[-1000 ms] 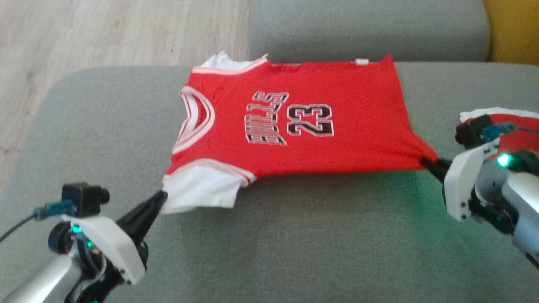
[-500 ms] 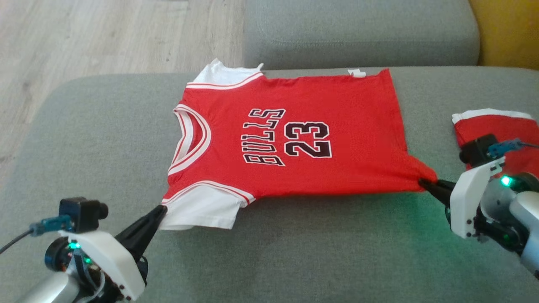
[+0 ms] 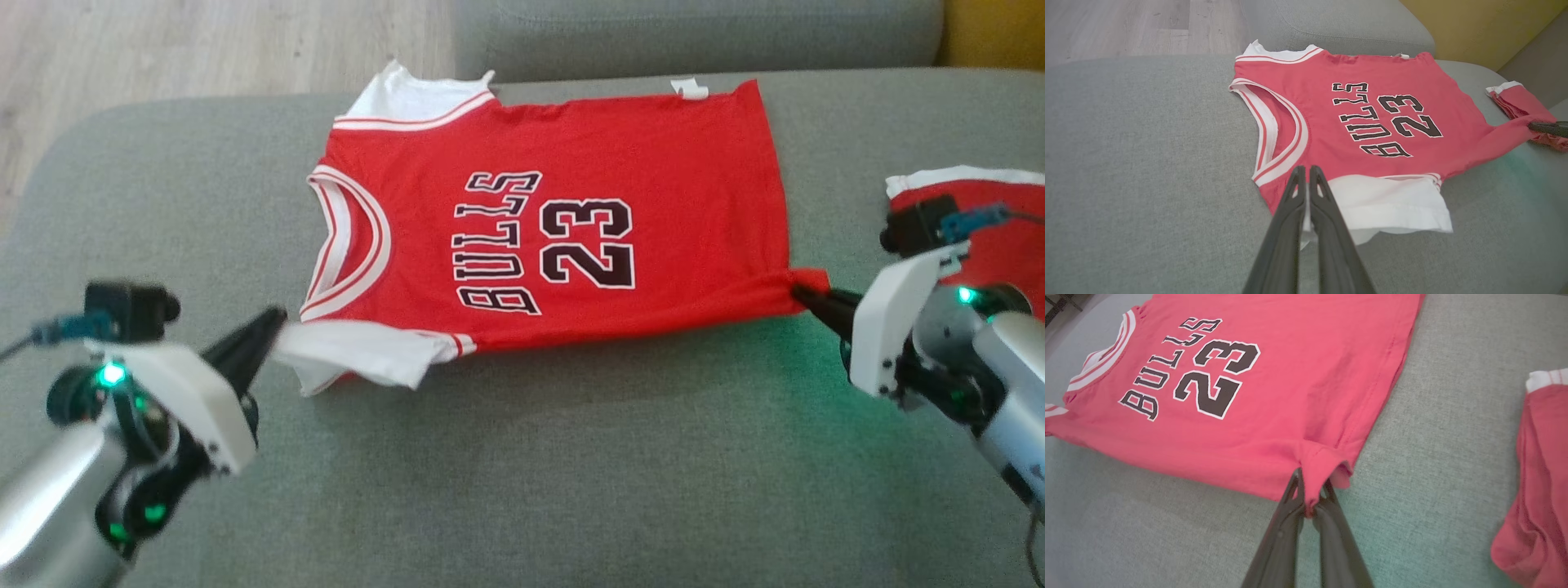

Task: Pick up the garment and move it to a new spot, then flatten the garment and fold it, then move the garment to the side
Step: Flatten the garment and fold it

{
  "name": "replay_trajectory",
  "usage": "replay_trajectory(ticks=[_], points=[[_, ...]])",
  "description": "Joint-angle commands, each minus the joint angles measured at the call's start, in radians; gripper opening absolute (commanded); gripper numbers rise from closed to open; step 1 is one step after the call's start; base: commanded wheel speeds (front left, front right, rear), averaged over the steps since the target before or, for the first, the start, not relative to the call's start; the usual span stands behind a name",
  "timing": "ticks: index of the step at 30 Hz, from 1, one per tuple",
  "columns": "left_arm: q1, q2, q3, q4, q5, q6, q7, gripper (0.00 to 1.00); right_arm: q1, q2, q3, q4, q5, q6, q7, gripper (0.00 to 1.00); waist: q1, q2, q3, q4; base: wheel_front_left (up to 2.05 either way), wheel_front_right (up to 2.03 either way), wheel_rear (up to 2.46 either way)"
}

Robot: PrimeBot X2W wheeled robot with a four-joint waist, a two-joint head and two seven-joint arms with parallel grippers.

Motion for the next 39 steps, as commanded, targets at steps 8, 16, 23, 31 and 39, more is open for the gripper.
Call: replay_trajectory(ticks=[8,16,23,31,39], points=[[-0.243,-0.008,0.039,0.124,0.053,-0.036,0.049,0.0,-0.1,0.053,-0.054,0.049,-0.02,0.002,0.047,0.0,-0.0001,0.0,0.055,-0.006,0.0,0.0,0.0],[-0.421,-0.058,-0.002,0.294,0.133,-0.071,0.057,0.0,-0.182,0.112,-0.072,0.132,-0.063,0.002,0.074,0.0,-0.0001,0.0,0.12,-0.021,0.0,0.0,0.0],[-0.548,-0.094,-0.071,0.429,0.221,-0.096,0.04,0.0,-0.233,0.154,-0.067,0.171,-0.086,0.002,0.073,0.0,-0.0001,0.0,0.17,-0.043,0.0,0.0,0.0],[-0.648,-0.139,-0.141,0.564,0.287,-0.105,-0.014,0.08,-0.286,0.185,-0.06,0.211,-0.108,0.002,0.047,0.36,-0.0001,0.0,0.213,-0.067,0.0,0.0,0.0],[-0.736,-0.234,-0.072,0.675,0.335,-0.013,-0.354,1.0,-0.369,0.231,-0.168,0.293,-0.163,0.002,-0.24,1.0,-0.0001,0.0,0.22,-0.066,0.0,0.0,0.0]])
